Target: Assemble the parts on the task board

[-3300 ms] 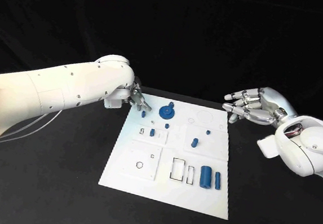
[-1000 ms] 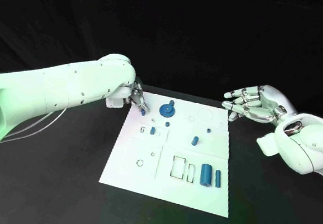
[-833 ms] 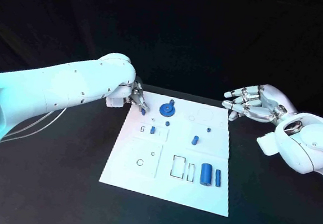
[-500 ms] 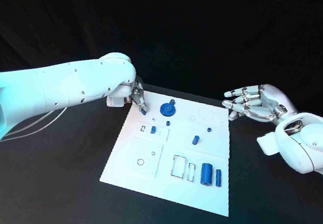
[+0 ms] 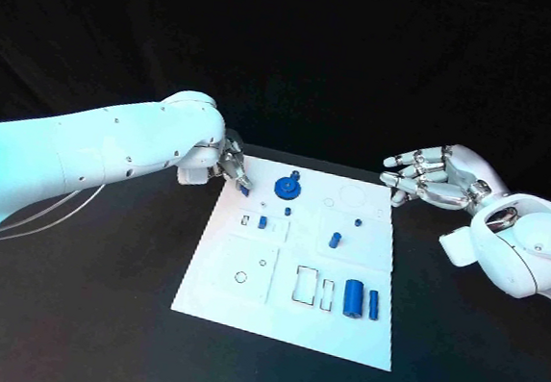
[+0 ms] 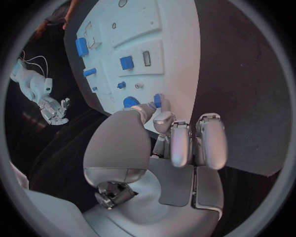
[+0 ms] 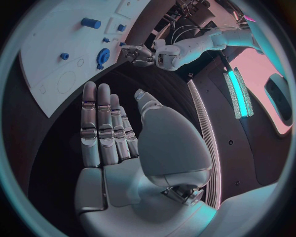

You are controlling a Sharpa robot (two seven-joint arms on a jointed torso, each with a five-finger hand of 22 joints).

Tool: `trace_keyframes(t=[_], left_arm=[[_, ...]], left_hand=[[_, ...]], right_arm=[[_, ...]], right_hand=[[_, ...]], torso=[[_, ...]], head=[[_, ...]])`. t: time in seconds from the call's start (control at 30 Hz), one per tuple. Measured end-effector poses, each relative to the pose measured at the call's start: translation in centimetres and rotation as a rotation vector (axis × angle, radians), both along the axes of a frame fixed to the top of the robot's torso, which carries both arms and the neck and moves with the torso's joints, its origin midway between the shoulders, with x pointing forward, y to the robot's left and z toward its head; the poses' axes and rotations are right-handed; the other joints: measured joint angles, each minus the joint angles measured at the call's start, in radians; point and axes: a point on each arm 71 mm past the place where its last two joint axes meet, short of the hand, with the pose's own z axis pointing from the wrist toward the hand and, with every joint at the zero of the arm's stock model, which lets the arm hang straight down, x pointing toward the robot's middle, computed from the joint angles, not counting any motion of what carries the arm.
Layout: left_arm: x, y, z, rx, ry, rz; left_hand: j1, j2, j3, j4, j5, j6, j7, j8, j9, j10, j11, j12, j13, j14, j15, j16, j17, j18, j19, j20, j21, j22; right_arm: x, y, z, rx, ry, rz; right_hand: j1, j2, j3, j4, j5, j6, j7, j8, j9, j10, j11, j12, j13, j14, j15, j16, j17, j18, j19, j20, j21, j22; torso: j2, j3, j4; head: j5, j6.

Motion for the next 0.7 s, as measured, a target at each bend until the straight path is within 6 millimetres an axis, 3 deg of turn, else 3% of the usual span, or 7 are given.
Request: trace_keyframes(t=[0.3,0.7], left_arm=[[-2.0,0.0,0.8,-0.060,-0.036,-0.039],[-4.6,-1.1,1.0,-0.078,-0.100,-0.131]], left_hand=[[-0.016,-0.023,0.045,-0.021,0.000,0.001,-0.001,0.006,0.001,0.009,-0.002,0.000,0.004,0.000,0.000,0.000,0.000,0.000,0.000,0.000,0.007,0.010],[-0.021,-0.042,0.063,-0.025,-0.001,0.002,-0.002,0.010,0.006,0.022,-0.008,0.006,0.011,-0.004,-0.004,0.000,0.000,0.000,0.000,0.000,0.016,0.017]], right_arm=[[0.0,-0.1,0.0,0.000,0.000,-0.002],[0.0,-0.3,0.0,0.000,0.000,-0.005]], right_hand=[[0.000,0.000,0.000,0.000,0.000,0.000,0.000,0.000,0.000,0.000,0.000,0.000,0.000,0.000,0.000,0.000,0.000,0.000,0.000,0.000,0.000,0.000],[0.000,0.000,0.000,0.000,0.000,0.000,0.000,0.000,0.000,0.000,0.000,0.000,0.000,0.000,0.000,0.000,0.000,0.000,0.000,0.000,0.000,-0.001]], torso=[[-0.001,0.0006,0.0000],[-0.002,0.0005,0.0009]], head=[[0.010,0.000],[0.011,-0.006]])
